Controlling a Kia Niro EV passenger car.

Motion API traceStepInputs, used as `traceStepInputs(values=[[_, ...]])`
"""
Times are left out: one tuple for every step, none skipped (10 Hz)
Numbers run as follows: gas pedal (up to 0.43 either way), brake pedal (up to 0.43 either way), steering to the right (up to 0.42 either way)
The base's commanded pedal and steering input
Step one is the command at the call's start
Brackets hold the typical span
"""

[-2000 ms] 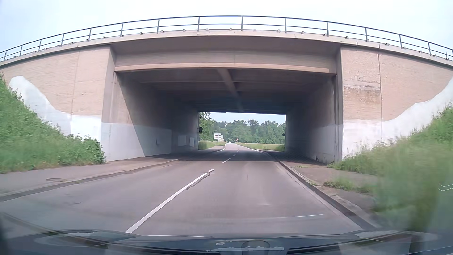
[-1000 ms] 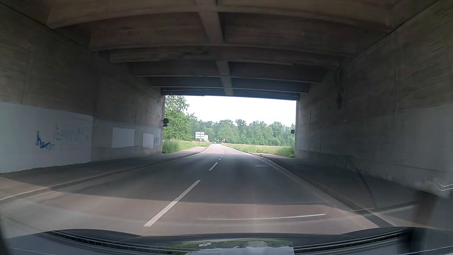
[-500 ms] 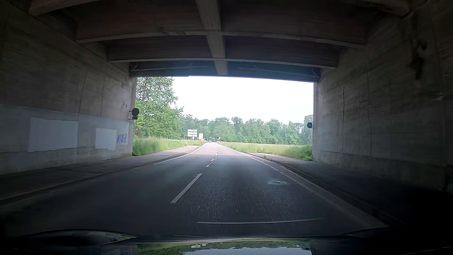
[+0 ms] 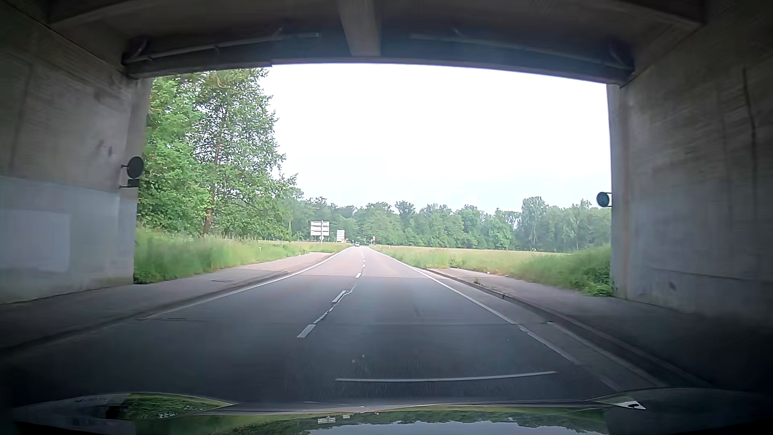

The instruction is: Follow the waypoints while adhering to traffic rules and regulations

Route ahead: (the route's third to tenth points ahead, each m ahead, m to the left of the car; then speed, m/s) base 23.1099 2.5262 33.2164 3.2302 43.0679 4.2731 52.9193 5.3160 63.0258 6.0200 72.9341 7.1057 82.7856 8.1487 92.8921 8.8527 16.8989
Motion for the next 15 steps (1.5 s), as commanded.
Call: traceStepInputs(values=[[0.248,0.000,-0.004],[0.248,0.000,-0.005],[0.248,0.000,-0.006],[0.248,0.000,-0.006],[0.248,0.000,-0.007],[0.248,0.000,-0.009],[0.248,0.000,-0.010],[0.248,0.000,-0.012],[0.248,0.000,-0.012],[0.248,0.000,-0.012],[0.240,0.000,-0.012],[0.197,0.000,-0.012],[0.197,0.000,-0.012],[0.197,0.000,-0.012],[0.197,0.000,-0.012]])
